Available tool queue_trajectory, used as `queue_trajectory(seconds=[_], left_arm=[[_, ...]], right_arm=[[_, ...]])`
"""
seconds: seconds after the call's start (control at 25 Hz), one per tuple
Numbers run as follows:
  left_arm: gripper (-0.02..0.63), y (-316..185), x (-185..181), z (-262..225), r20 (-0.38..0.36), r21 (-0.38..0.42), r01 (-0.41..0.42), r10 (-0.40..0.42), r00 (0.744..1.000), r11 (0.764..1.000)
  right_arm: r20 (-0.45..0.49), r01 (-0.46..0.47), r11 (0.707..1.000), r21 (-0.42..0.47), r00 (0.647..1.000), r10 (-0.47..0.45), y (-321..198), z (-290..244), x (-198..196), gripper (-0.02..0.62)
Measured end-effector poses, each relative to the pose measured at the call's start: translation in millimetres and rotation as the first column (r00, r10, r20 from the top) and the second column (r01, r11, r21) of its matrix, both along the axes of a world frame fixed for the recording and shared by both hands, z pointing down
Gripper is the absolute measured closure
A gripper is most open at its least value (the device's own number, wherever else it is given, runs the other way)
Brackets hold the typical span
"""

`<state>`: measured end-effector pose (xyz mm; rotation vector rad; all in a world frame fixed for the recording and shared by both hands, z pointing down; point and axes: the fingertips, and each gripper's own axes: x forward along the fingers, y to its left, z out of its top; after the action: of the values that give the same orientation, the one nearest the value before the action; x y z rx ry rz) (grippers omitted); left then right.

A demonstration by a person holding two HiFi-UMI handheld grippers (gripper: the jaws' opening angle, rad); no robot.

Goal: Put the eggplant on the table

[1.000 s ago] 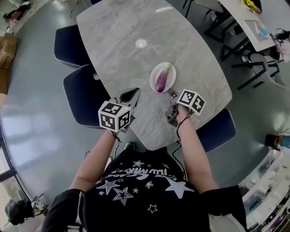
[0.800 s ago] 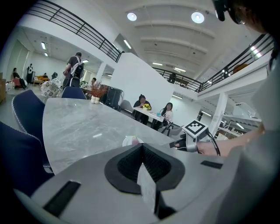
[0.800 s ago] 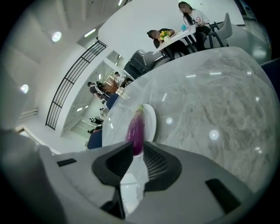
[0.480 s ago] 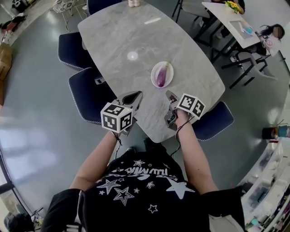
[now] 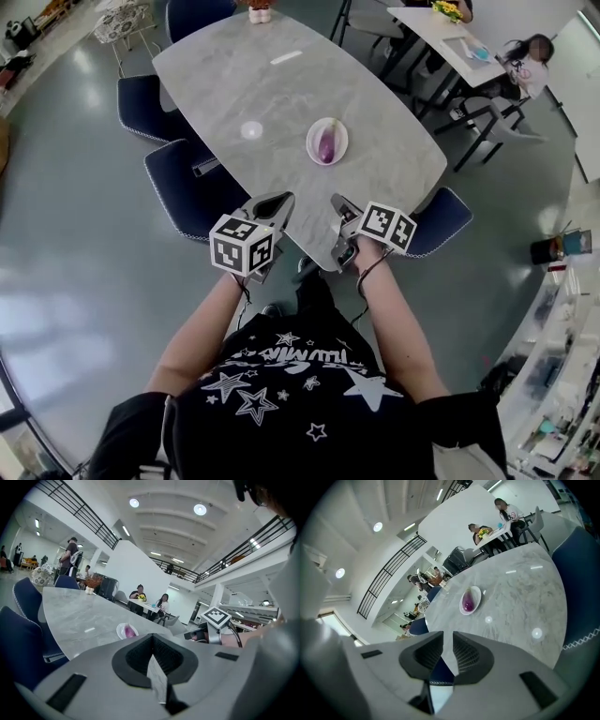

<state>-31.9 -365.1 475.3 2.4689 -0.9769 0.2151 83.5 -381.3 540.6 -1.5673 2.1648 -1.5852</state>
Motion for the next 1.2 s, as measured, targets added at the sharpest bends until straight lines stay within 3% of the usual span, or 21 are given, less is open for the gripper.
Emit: queue_trajectory(seconds=[0.28,0.6,1.2], left_arm=[[0.598,32,0,-3,-0.036,-0.016,-0.051,0.051,0.998,0.999],[0.598,61,23,6,-0.027,-0.026,-0.087,0.086,0.996,0.996],[0.598,134,44,-6,-0.006,0.001,0.036,-0.036,0.999,0.999]], right_arm=[[0.009,-0.046,0.998,0.04,0.999,0.046,46,-25,-2,0.526],[-0.007,-0.019,0.998,0.061,1.0,0.019,80,-28,12,0.526],[0.003,0.135,0.986,0.102,0.991,-0.136,150,-45,9,0.526]])
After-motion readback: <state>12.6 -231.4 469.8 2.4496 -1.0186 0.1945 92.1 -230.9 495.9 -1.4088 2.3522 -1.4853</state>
